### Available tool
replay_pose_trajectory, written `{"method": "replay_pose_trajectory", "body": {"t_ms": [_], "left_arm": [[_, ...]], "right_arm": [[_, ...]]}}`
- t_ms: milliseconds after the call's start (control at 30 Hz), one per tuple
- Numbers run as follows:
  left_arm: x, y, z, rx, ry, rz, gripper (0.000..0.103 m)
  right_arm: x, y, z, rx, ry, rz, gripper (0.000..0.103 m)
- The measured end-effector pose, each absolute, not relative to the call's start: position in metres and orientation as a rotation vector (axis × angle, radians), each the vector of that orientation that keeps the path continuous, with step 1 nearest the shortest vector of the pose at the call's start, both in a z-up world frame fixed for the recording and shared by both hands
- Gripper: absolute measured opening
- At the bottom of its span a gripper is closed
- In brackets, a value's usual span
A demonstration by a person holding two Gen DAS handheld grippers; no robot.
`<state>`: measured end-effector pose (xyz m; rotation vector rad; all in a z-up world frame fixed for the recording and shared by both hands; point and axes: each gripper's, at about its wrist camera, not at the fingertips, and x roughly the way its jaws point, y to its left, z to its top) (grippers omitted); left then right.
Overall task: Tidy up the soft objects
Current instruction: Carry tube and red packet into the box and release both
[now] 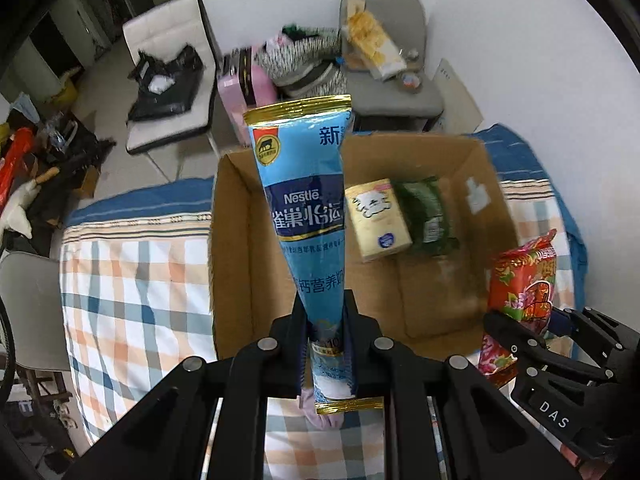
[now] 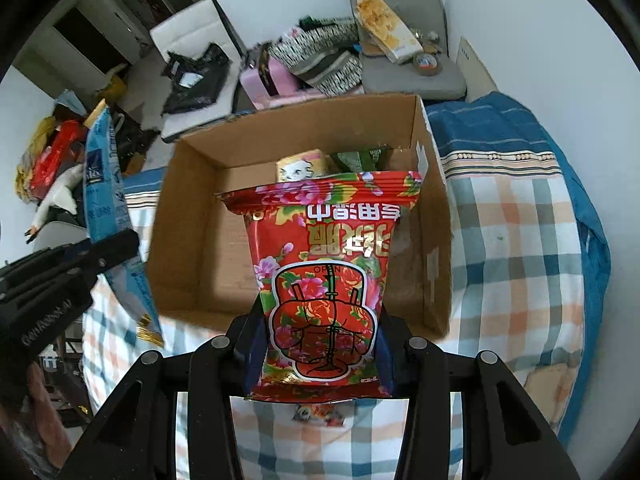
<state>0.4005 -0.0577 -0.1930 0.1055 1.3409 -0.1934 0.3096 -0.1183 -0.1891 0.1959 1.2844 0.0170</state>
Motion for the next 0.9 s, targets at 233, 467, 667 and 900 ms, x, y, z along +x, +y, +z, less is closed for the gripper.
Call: {"method": "replay_pose_trajectory", "body": {"t_ms": [233, 467, 667, 900], "left_arm": [[0.459, -0.05, -0.258, 0.098, 1.517, -0.173, 0.012], [0.49, -0.056, -0.305, 0.137, 1.638, -0.173, 0.013], [0.503, -0.056, -0.332, 0.117, 1.706, -0.167, 0.013], [0.518, -0.06, -0.346, 0.108, 1.731, -0.176, 0.015]], "right_arm": [[0.353, -0.124, -0.242, 0.165, 1.401, -0.028, 0.047], [0.372, -0.127, -0.278, 0.12, 1.487, -0.047, 0.047], [0.379, -0.131, -0.297, 0.107, 1.541, -0.054, 0.047], [0.378, -0.124, -0.316, 0.066, 1.591, -0.05, 0.048]]}}
